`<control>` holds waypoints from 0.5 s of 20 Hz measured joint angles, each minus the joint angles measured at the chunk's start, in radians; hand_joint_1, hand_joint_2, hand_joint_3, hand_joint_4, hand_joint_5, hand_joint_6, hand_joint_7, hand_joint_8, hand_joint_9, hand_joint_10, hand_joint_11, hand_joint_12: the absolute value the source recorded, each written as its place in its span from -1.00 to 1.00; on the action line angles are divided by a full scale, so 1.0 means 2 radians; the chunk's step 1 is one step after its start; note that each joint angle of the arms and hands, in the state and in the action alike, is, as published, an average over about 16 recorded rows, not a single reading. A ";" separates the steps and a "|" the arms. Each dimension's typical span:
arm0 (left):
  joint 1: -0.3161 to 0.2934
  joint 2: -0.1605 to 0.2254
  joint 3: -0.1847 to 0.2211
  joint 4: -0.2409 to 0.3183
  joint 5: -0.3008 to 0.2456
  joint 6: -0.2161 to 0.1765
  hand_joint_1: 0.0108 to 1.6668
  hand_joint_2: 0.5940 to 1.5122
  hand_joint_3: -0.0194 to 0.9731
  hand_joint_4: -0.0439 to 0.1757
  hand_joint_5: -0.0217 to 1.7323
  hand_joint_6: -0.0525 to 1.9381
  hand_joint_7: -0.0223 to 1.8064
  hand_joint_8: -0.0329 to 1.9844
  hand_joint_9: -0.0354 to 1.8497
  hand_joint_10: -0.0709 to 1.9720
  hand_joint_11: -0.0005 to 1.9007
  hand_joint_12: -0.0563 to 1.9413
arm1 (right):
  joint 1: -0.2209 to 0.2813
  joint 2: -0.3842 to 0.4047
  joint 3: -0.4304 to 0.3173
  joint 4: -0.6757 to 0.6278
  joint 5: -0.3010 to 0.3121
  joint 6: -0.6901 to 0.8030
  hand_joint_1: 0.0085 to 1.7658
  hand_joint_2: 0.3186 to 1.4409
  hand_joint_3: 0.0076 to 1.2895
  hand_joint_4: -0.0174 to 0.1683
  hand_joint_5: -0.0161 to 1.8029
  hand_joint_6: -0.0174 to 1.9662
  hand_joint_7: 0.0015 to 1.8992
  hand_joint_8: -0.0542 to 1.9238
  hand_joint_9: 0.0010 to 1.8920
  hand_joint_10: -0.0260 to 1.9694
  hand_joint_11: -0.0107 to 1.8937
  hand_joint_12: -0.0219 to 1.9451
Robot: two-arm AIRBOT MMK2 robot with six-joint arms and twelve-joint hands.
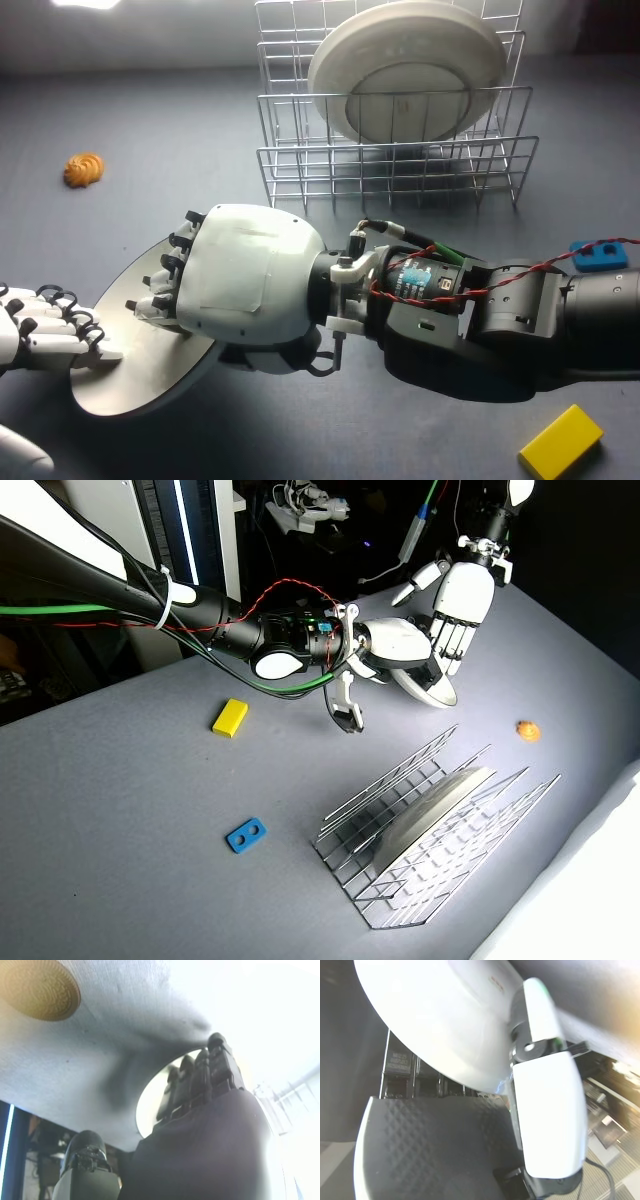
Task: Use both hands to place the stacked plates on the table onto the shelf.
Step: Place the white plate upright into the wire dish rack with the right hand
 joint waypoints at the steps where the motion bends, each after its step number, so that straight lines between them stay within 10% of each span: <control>1: -0.004 0.000 0.002 -0.002 0.001 0.000 -0.99 0.06 -0.92 -0.63 -0.93 -0.94 -0.95 -0.96 -0.96 -0.94 -0.98 -0.93 | 0.000 0.001 -0.002 0.000 0.001 0.000 0.19 0.42 -0.99 -0.91 -0.30 0.15 -0.17 0.05 -0.05 -0.25 -0.25 0.38; 10: -0.050 0.004 0.032 -0.018 0.012 -0.001 -0.99 0.08 -0.92 -0.59 -0.90 -0.92 -0.93 -0.96 -0.94 -0.92 -0.98 -0.93 | 0.004 0.023 -0.029 0.000 -0.006 -0.004 0.21 0.38 -0.99 -0.88 -0.30 0.39 -0.13 0.36 0.01 0.01 -0.19 0.40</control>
